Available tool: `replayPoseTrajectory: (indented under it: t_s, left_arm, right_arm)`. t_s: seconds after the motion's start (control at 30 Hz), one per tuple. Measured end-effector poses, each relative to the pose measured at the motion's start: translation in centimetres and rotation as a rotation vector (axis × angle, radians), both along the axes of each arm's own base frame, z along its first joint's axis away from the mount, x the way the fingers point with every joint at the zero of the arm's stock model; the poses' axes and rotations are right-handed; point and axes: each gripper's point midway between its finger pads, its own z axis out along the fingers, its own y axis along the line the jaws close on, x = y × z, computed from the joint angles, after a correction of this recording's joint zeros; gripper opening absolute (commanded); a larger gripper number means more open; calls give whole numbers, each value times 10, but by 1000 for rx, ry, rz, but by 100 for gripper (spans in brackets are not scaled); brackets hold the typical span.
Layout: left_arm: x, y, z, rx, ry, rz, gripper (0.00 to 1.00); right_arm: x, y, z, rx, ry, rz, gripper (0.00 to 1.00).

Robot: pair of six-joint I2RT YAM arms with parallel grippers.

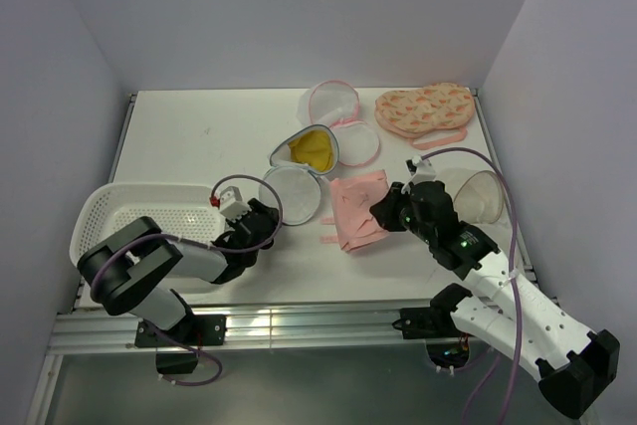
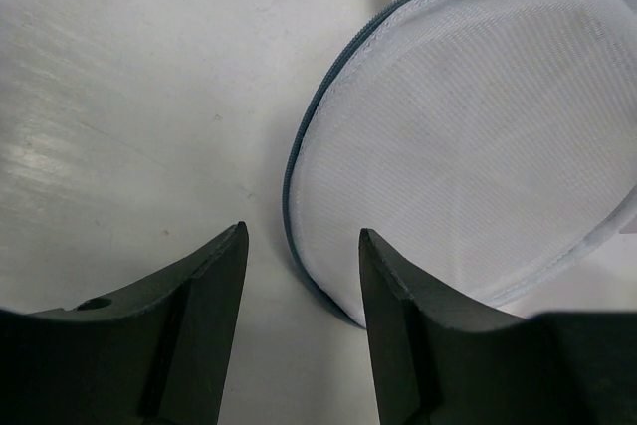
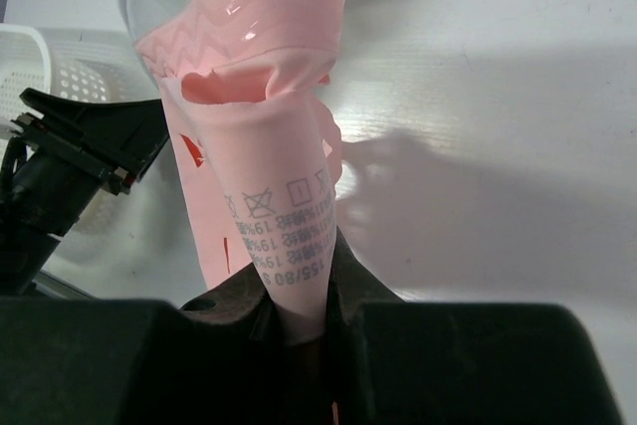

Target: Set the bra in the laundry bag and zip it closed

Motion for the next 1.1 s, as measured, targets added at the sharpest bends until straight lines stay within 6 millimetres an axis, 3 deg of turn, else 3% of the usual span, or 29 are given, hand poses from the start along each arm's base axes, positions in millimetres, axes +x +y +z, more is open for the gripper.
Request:
replayPoseTrajectory:
  t_s: [0.33,0.7,0.73,0.9,1.1]
  left_arm:
    - [12,-9,1,-68,-80,1,50]
    - [11,-15,1,-83,-79,-52,7]
    - [10,-17,5,-87,-80,-63,1]
    - [8,-30,47,-107,-95,-137,0]
    - [0,-51,108,-133,-104,-274,0]
  right_arm:
    - [0,0,2,7,-1,9,13]
    - [0,0,3,8,-1,9,13]
    - [1,-1,4,8,-3,7,13]
    - [5,-3,18,13,-28,-1,13]
    - [14,-2,56,40,-95,-8,12]
